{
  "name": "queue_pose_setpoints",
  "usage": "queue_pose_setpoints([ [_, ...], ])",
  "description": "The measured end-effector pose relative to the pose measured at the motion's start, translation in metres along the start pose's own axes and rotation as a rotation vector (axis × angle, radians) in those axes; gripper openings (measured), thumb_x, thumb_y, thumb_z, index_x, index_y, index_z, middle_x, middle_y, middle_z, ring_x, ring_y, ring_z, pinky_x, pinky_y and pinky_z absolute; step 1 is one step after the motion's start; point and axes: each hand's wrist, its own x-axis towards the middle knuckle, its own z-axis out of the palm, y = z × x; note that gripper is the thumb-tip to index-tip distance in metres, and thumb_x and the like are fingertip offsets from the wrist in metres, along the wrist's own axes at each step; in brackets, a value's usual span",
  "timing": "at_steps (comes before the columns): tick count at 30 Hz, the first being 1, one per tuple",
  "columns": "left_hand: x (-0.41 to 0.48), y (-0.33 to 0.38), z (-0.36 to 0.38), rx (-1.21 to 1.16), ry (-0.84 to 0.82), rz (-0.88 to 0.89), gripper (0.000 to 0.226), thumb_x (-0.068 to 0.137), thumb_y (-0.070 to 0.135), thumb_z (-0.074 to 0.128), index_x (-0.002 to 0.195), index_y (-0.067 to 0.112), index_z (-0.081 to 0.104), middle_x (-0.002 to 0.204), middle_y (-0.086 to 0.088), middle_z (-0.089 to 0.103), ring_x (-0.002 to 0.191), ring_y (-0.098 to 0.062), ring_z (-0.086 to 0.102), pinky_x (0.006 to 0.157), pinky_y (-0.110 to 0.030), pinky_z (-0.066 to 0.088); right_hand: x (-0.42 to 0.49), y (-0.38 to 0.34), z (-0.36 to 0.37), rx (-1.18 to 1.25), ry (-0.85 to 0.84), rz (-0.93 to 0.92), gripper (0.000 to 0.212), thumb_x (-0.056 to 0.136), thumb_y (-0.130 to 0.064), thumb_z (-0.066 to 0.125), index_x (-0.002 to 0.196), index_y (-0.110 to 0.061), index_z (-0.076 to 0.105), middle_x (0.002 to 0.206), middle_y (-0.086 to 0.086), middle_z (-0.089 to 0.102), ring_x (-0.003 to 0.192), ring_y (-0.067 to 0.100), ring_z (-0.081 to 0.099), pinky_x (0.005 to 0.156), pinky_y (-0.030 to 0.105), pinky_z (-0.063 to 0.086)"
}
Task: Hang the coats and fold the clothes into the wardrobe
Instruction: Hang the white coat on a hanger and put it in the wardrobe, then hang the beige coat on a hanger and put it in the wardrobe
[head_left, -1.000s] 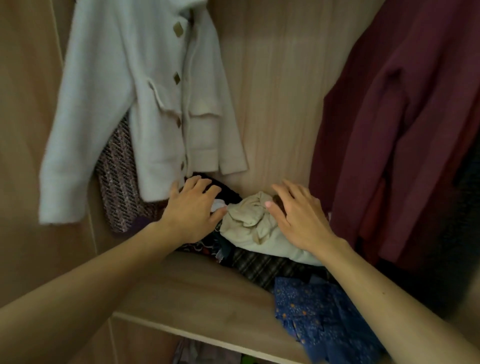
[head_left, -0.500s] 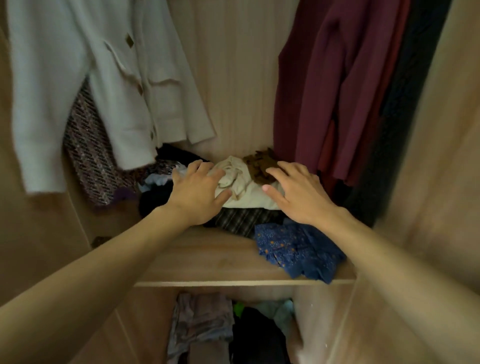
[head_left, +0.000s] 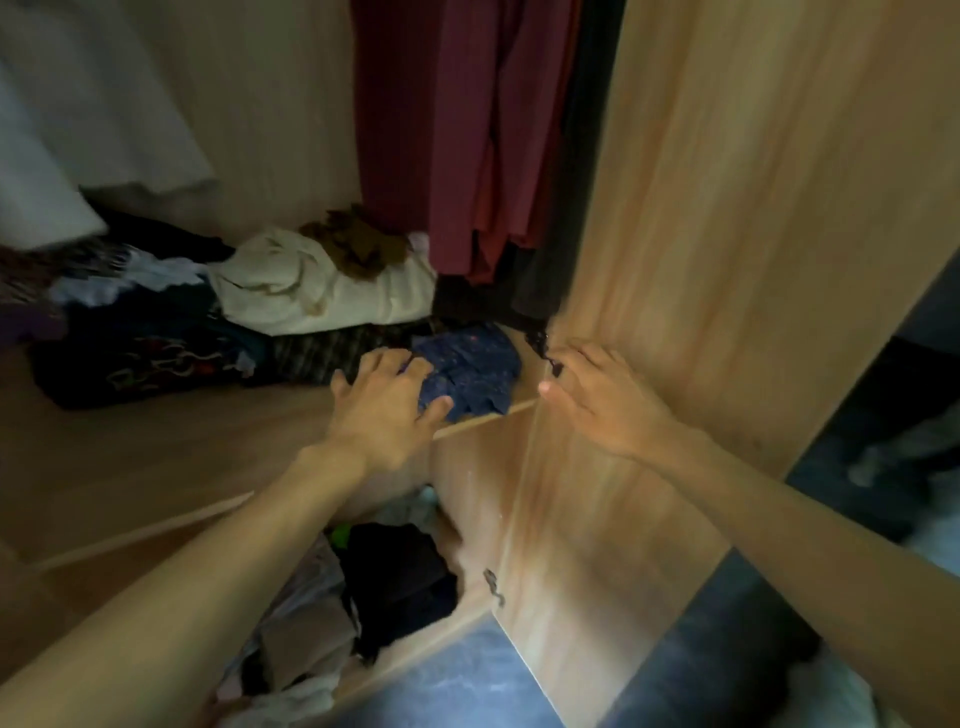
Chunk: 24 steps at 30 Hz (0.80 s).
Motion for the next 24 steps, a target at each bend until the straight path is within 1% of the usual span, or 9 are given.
queue_pose_setpoints([
  [3, -0.009, 0.023, 0.011, -0.019, -0.037, 0.069, 0.055, 0.095, 0.057, 0.045, 0.140, 0.026, 0.044, 0.153, -0.001, 0.034, 0.142, -0.025, 0.024, 0.112, -0.059, 0.024, -0.045, 0.010, -0.002, -0.007, -0.021, 0.091, 0.060, 0.097, -0.058, 0.033, 0.143, -0.021, 0.044, 0.151, 0.008, 0.040, 0.135, 0.031, 0.039, 0.106, 0.051, 0.039],
  [6, -0.018, 0.050, 0.020, -0.029, -0.058, 0.150, 0.054, 0.095, 0.057, 0.043, 0.139, 0.026, 0.044, 0.153, -0.001, 0.035, 0.141, -0.026, 0.024, 0.112, -0.058, 0.024, -0.080, 0.020, -0.003, -0.038, -0.056, 0.177, 0.061, 0.097, -0.062, 0.028, 0.144, -0.026, 0.040, 0.154, 0.003, 0.034, 0.137, 0.029, 0.035, 0.105, 0.055, 0.039],
  [10, -0.031, 0.092, 0.040, -0.055, -0.132, 0.255, 0.056, 0.096, 0.056, 0.042, 0.143, 0.026, 0.040, 0.153, -0.001, 0.033, 0.141, -0.026, 0.025, 0.111, -0.059, 0.026, -0.129, 0.039, -0.007, -0.034, -0.072, 0.258, 0.060, 0.097, -0.061, 0.030, 0.145, -0.027, 0.039, 0.155, 0.005, 0.034, 0.138, 0.029, 0.035, 0.106, 0.054, 0.038],
  [14, -0.043, 0.144, 0.062, -0.099, -0.201, 0.359, 0.058, 0.097, 0.056, 0.041, 0.145, 0.024, 0.041, 0.156, -0.002, 0.030, 0.143, -0.024, 0.023, 0.112, -0.055, 0.027, -0.184, 0.064, -0.019, -0.047, -0.041, 0.351, 0.057, 0.096, -0.060, 0.035, 0.142, -0.026, 0.042, 0.152, 0.004, 0.036, 0.136, 0.028, 0.035, 0.101, 0.053, 0.040],
  [17, -0.054, 0.188, 0.076, -0.124, -0.226, 0.444, 0.057, 0.096, 0.056, 0.041, 0.143, 0.024, 0.042, 0.154, -0.003, 0.033, 0.141, -0.025, 0.026, 0.111, -0.054, 0.029, -0.227, 0.087, -0.032, -0.044, -0.004, 0.430, 0.058, 0.096, -0.060, 0.036, 0.143, -0.026, 0.042, 0.154, 0.005, 0.035, 0.140, 0.028, 0.031, 0.104, 0.054, 0.037],
  [22, -0.086, 0.266, 0.088, -0.125, -0.264, 0.559, 0.055, 0.096, 0.057, 0.041, 0.141, 0.026, 0.042, 0.152, -0.003, 0.035, 0.140, -0.026, 0.029, 0.109, -0.055, 0.032, -0.303, 0.125, -0.056, -0.031, 0.052, 0.551, 0.059, 0.097, -0.058, 0.038, 0.145, -0.023, 0.041, 0.155, 0.007, 0.033, 0.142, 0.029, 0.029, 0.108, 0.054, 0.036],
  [24, -0.104, 0.297, 0.093, -0.125, -0.276, 0.586, 0.054, 0.096, 0.057, 0.041, 0.140, 0.026, 0.043, 0.150, -0.003, 0.037, 0.138, -0.026, 0.031, 0.108, -0.054, 0.033, -0.338, 0.139, -0.060, -0.022, 0.068, 0.593, 0.059, 0.097, -0.057, 0.039, 0.145, -0.022, 0.041, 0.156, 0.007, 0.032, 0.142, 0.028, 0.029, 0.109, 0.052, 0.036],
])
